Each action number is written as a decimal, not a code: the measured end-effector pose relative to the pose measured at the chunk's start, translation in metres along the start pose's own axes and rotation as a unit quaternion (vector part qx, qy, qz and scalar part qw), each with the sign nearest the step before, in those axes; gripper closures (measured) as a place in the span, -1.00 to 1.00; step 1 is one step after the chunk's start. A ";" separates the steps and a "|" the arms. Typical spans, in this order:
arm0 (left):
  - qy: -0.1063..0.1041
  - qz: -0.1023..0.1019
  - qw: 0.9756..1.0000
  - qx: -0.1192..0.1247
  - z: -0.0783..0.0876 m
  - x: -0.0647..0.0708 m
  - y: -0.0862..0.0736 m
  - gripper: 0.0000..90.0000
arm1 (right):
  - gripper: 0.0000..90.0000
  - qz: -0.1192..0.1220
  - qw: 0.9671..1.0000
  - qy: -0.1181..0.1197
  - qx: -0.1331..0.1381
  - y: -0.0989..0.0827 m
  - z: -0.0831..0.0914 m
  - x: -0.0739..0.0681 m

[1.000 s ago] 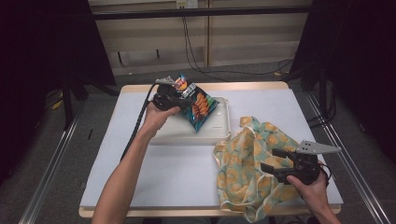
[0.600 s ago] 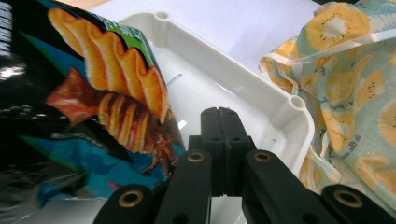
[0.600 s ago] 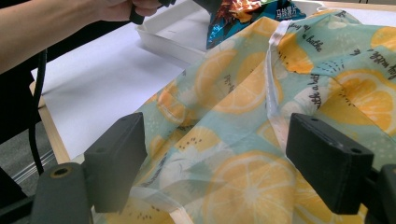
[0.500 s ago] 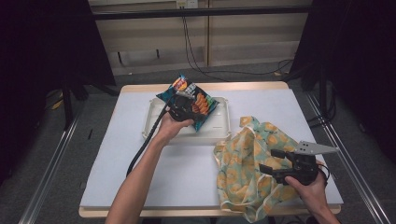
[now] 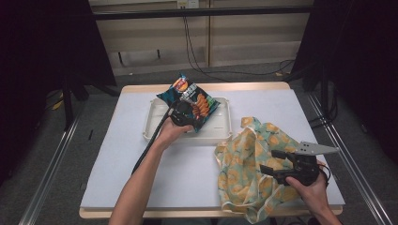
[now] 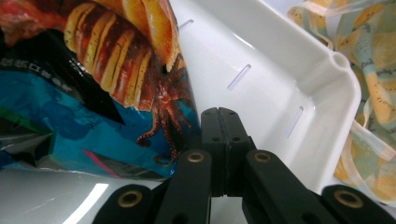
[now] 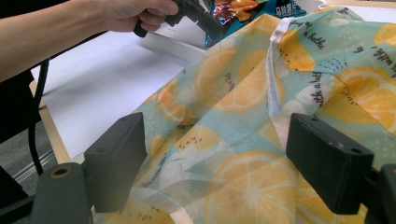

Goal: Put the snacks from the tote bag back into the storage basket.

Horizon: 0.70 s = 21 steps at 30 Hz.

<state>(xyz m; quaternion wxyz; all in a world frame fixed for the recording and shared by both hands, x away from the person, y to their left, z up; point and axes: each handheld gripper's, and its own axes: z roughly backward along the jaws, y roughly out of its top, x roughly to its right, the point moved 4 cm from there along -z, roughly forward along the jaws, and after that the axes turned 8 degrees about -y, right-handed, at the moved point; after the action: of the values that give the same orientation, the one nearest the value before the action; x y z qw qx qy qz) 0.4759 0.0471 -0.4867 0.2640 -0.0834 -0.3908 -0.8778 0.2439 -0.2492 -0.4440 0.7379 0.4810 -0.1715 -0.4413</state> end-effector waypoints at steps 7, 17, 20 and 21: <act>0.008 0.006 0.999 -0.031 0.009 -0.014 -0.011 1.00 | -0.58 -0.002 1.000 -0.001 -0.002 -0.001 0.002 0.001; 0.006 0.034 0.999 -0.035 0.021 -0.026 -0.019 1.00 | -0.57 -0.002 1.000 0.000 -0.003 -0.002 0.002 0.000; 0.005 0.038 0.999 -0.032 0.025 -0.029 -0.021 1.00 | -0.58 -0.003 1.000 0.000 -0.003 -0.002 0.002 0.001; 0.007 0.036 0.999 -0.037 0.027 -0.031 -0.023 1.00 | -0.57 -0.002 1.000 -0.001 -0.003 -0.002 0.002 0.001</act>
<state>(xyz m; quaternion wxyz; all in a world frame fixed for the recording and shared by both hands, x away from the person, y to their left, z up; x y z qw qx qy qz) 0.4882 0.0918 -0.4936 0.2953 -0.1011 -0.3528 -0.8821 0.2422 -0.2512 -0.4445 0.7379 0.4787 -0.1702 -0.4442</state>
